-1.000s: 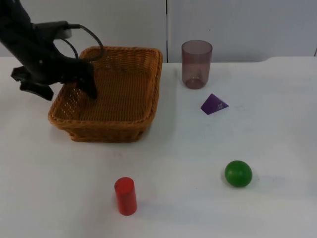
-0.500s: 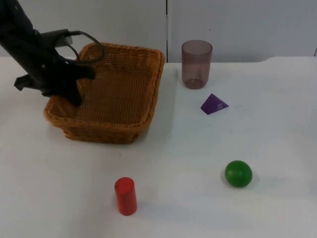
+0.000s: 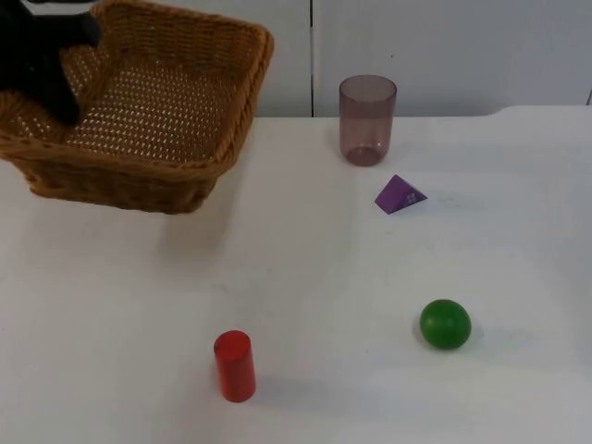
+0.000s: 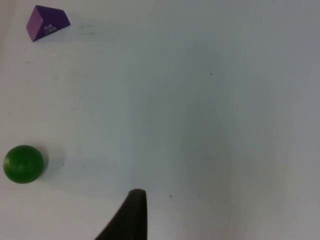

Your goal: Pick up the basket with the left hand and place the triangular block into the basket with the right hand.

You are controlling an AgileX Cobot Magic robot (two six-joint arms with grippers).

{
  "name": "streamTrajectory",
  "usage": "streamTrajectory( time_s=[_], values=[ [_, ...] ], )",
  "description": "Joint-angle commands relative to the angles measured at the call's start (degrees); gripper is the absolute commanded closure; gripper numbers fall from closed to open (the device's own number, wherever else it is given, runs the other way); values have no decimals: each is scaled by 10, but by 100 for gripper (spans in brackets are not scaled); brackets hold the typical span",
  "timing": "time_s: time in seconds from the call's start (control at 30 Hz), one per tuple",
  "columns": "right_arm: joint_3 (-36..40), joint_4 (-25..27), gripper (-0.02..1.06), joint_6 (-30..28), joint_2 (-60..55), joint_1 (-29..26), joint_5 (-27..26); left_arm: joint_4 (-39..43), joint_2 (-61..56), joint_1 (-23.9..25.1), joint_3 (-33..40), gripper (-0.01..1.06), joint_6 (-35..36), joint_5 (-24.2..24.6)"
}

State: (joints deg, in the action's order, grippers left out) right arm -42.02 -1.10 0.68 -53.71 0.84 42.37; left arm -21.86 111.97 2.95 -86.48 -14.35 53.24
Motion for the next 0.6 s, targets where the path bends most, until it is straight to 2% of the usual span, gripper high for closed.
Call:
streamTrajectory(
  time_s=[0.0,0.03,0.2,0.4,0.57],
  values=[
    [-2,-1,-1,-2,0,-3,-1,-29,-75,0,83,105,-10,-15],
    [-2,-1,-1,-2,0,-3,-1,-29,-75,0,83,105,-10,-15],
    [-2,-1,-1,-2,0,-3,6,-93,-166,32,204,105,-61,-40],
    [-2,2,-1,-2,0,-3,13,-145,-200,74,291,105,-120,-43],
    [-2,2,-1,-2,0,-3,12,-192,-200,103,330,105,-175,-48]
  ],
)
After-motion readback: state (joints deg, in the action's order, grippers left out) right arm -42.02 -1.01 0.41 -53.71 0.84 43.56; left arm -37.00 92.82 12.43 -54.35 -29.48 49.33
